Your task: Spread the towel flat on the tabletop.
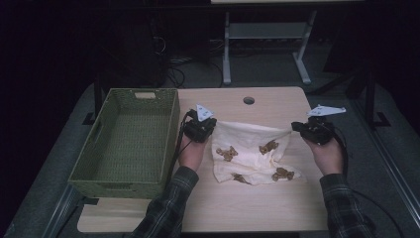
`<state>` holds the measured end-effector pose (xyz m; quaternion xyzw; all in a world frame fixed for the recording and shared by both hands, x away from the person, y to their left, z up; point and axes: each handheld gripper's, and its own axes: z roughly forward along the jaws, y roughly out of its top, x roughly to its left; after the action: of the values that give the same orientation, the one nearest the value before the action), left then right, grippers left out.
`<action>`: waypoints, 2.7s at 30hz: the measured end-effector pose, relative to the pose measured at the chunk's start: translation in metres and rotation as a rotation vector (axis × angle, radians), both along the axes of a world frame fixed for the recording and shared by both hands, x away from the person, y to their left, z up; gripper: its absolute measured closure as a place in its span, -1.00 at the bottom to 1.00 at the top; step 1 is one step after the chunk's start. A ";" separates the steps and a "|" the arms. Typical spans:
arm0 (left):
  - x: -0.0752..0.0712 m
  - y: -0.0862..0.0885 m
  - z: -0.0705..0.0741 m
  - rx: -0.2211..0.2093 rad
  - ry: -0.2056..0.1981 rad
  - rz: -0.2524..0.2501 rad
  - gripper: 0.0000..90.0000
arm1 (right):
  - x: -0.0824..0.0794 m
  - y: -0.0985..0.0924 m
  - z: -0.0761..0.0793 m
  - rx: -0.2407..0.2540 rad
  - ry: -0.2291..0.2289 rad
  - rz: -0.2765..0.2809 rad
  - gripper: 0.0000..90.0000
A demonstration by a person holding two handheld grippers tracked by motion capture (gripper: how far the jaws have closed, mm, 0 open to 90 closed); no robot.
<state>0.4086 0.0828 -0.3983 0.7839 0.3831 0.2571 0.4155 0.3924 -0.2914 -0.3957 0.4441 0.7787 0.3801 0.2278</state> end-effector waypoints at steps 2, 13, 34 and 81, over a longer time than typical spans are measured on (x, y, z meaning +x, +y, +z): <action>0.007 0.001 -0.005 0.003 0.010 0.018 0.99 | 0.009 0.002 -0.006 0.005 0.010 -0.002 0.91; 0.020 0.003 -0.023 0.039 0.082 0.047 0.54 | 0.028 0.008 -0.018 0.017 -0.011 0.001 0.61; -0.071 -0.001 -0.029 0.008 0.203 -0.246 0.43 | -0.047 0.006 -0.036 -0.014 0.084 0.141 0.59; -0.151 0.022 -0.030 0.108 0.251 -0.347 0.98 | -0.146 -0.018 -0.047 -0.039 0.151 0.194 0.93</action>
<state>0.2574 0.1045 -0.4287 0.8851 0.2769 0.1022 0.3598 0.2465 -0.3093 -0.4428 0.3895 0.8402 0.3506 0.1390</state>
